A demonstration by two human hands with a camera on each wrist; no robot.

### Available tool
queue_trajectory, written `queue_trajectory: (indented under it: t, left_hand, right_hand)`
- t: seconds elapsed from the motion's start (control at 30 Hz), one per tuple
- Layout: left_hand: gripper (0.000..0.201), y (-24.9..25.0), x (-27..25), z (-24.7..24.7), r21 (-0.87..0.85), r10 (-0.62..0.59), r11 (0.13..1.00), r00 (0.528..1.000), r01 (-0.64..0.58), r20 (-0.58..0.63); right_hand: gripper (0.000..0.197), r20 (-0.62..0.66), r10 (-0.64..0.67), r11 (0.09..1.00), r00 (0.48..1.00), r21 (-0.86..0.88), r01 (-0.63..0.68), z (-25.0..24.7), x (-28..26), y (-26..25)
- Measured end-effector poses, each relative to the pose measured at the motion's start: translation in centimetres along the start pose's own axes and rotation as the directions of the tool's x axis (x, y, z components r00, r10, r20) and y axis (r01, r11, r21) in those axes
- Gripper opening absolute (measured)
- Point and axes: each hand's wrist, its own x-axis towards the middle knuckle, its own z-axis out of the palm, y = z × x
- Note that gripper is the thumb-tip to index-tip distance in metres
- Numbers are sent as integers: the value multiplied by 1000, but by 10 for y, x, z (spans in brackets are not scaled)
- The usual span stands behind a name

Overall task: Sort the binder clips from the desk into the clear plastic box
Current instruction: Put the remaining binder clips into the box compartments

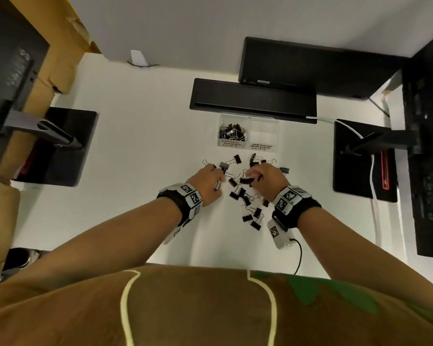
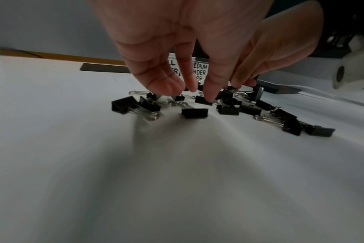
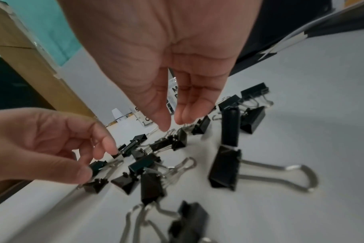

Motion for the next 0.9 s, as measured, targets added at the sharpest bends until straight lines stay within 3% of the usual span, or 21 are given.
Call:
queue_trajectory:
  t: [0.2, 0.3, 0.43, 0.57, 0.77, 0.9]
  left_hand:
    - [41, 17, -1, 15, 74, 154, 985, 987, -156, 38]
    - [45, 23, -1, 21, 103, 188, 975, 978, -196, 86]
    - [36, 23, 1, 19, 126, 170, 977, 984, -175, 45]
    - [30, 17, 3, 15, 136, 144, 980, 989, -145, 21]
    - [29, 28, 0, 22, 169, 134, 976, 991, -137, 28]
    - [29, 30, -1, 28, 175, 122, 977, 992, -123, 15]
  right_hand:
    - [25, -8, 15, 993, 1000, -116, -16, 9, -18, 16]
    - [30, 5, 44, 987, 999, -156, -43, 18, -25, 18]
    - [32, -57, 61, 987, 997, -144, -68, 17, -27, 21]
    - [24, -94, -1, 1000, 996, -27, -2, 15, -30, 15]
    - [32, 40, 22, 996, 999, -88, -19, 38, -32, -1]
    - [29, 8, 49, 996, 999, -73, -48, 39, -33, -2]
